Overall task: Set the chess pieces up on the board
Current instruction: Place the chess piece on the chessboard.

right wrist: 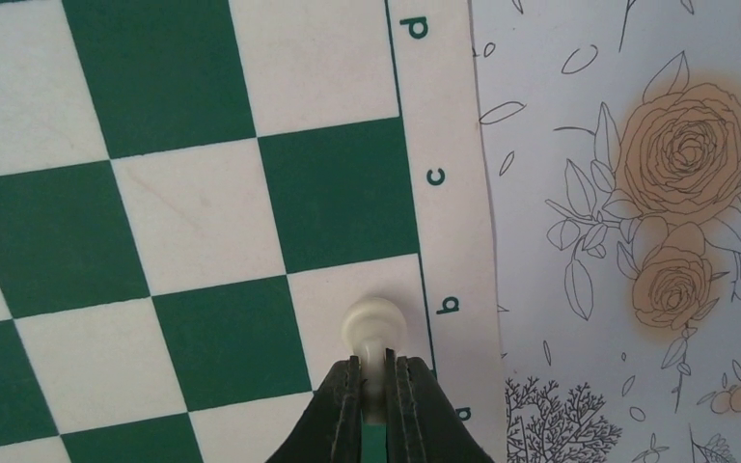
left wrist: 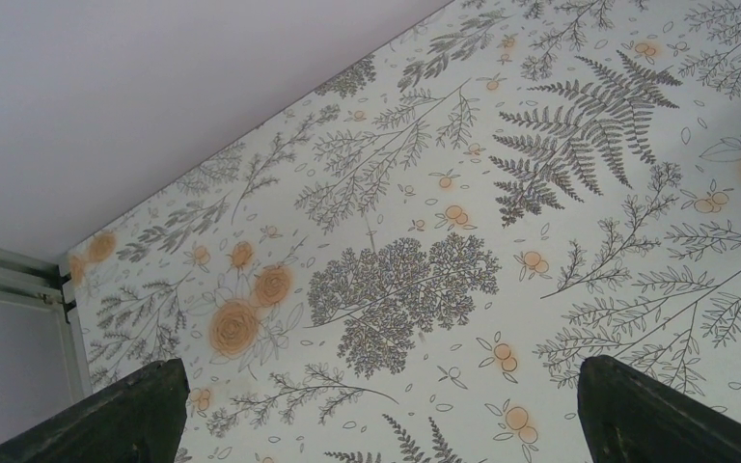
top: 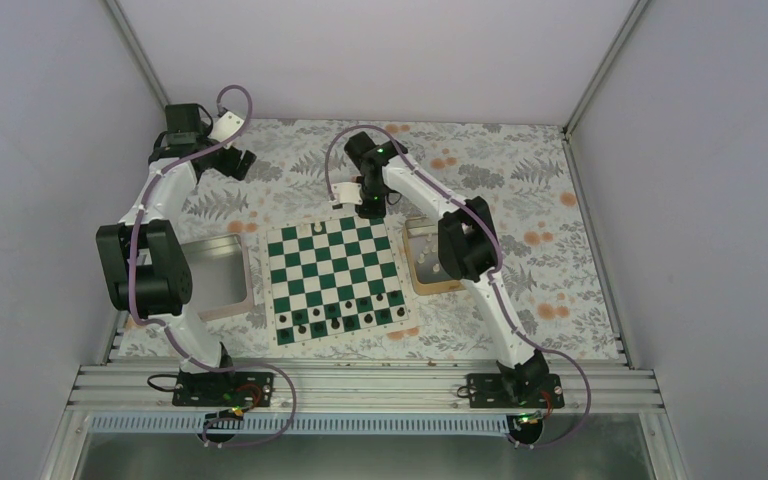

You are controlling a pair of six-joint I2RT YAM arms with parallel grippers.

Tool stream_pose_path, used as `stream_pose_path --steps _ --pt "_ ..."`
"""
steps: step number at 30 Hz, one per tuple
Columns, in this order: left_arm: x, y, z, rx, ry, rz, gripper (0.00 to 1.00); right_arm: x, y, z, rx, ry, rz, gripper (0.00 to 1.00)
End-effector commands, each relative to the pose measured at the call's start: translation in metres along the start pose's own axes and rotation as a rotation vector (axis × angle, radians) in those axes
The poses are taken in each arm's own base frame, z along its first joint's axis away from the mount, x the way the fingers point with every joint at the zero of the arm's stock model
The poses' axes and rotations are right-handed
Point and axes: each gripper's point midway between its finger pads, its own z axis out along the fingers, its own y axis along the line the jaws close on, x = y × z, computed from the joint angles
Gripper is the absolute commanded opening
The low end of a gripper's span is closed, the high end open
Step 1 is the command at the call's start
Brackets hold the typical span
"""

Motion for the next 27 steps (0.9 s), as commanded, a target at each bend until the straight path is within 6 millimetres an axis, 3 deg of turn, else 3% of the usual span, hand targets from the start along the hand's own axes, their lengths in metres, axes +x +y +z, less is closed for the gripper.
stream_pose_path --steps 1,17,27 --pt "0.003 -0.003 0.006 0.011 0.005 -0.007 1.0 -0.004 -0.003 0.004 -0.008 -0.025 -0.017 0.04" --pt "0.005 -0.01 0.009 0.05 0.008 -0.004 1.0 0.002 0.008 0.009 -0.059 0.0 -0.012 0.04" --pt "0.007 -0.01 0.01 0.049 0.01 -0.008 1.0 0.002 -0.001 0.012 -0.02 -0.002 -0.006 0.12"
